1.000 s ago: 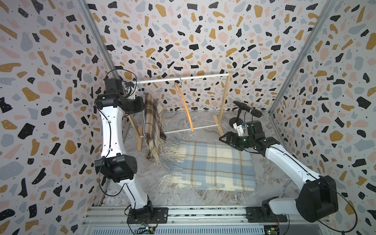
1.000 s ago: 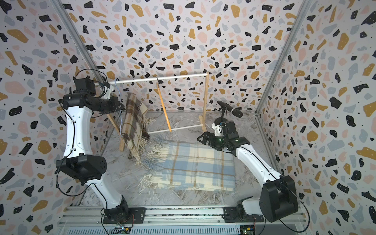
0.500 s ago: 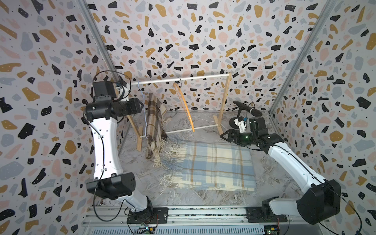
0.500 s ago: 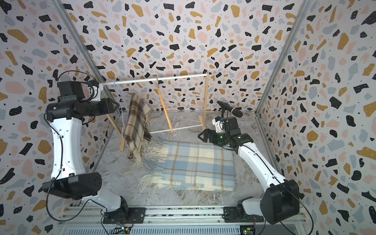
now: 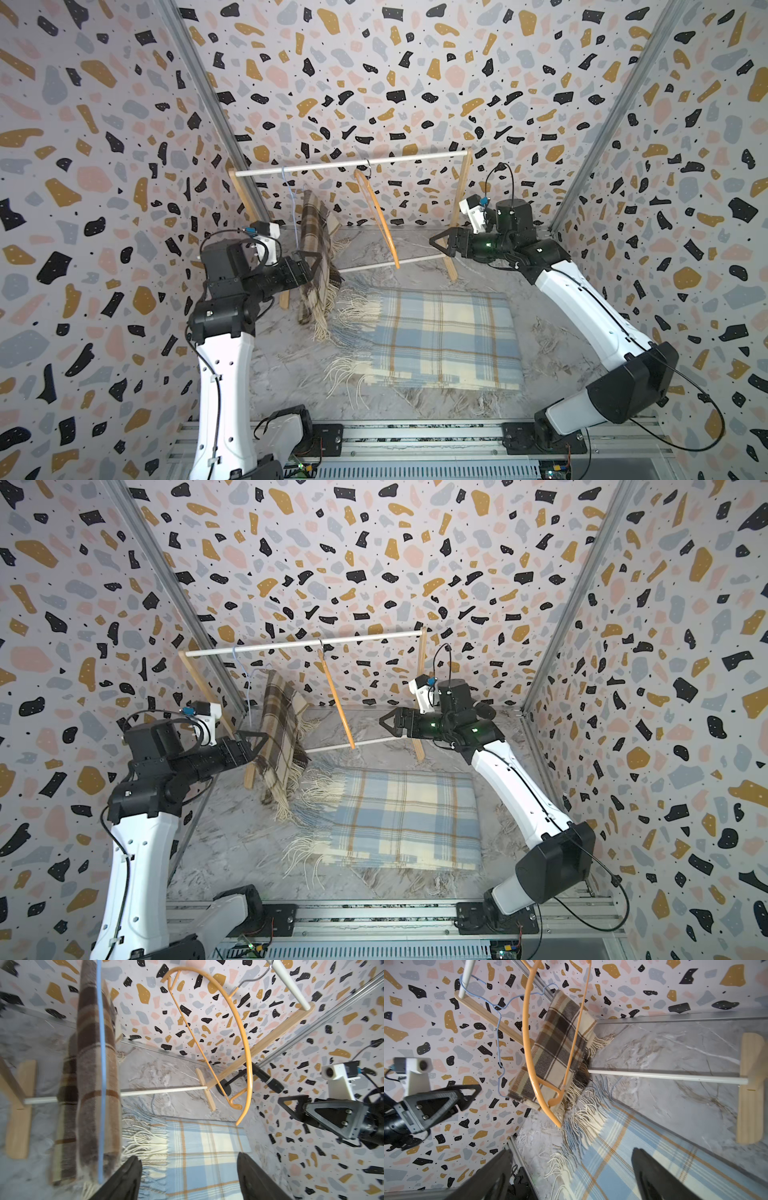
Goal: Hang the scarf on the hanger
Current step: Place the hanger at the clothesline, then pick up the hanger from the clothesline.
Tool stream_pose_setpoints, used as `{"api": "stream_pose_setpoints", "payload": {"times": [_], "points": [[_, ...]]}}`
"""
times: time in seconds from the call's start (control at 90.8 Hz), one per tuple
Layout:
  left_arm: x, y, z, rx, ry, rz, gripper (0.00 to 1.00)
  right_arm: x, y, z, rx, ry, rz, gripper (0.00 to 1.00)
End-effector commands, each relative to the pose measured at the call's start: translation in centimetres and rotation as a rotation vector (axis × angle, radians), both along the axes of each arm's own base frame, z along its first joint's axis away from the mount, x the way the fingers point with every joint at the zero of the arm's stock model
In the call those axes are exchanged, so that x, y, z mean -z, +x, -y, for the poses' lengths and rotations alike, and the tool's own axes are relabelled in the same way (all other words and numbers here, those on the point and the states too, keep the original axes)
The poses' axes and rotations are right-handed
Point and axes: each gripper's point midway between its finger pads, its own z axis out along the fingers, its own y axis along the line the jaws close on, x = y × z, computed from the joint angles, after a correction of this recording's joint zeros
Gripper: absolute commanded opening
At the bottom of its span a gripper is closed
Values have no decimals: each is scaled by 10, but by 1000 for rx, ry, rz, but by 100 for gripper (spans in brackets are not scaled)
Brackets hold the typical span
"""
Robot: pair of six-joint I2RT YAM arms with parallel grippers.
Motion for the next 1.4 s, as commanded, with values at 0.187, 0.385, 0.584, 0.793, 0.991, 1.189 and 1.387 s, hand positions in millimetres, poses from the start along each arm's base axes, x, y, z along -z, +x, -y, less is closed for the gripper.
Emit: {"api": "stream_pose_setpoints", "payload": {"times": [0.187, 0.385, 0.584, 0.793, 0.991, 1.189, 1.387], "points": [[30, -17, 24, 90, -165, -21, 76, -34, 19, -51, -122, 78, 65, 90], [51, -23, 29, 115, -193, -72, 75, -31, 25, -93, -212, 126, 42, 84], [57, -24, 30, 121, -199, -84, 75, -27, 28, -123, -278, 165, 18, 73], [54, -24, 31, 126, -204, -79, 75, -22, 31, -134, -296, 198, -4, 52], [47, -24, 33, 132, -221, -69, 74, -28, 28, -139, -323, 231, -7, 23], [35, -27, 35, 135, -217, -39, 74, -50, 25, -136, -318, 262, 57, 0], [28, -28, 36, 137, -221, -25, 74, -79, 23, -131, -309, 289, 149, 0]]}}
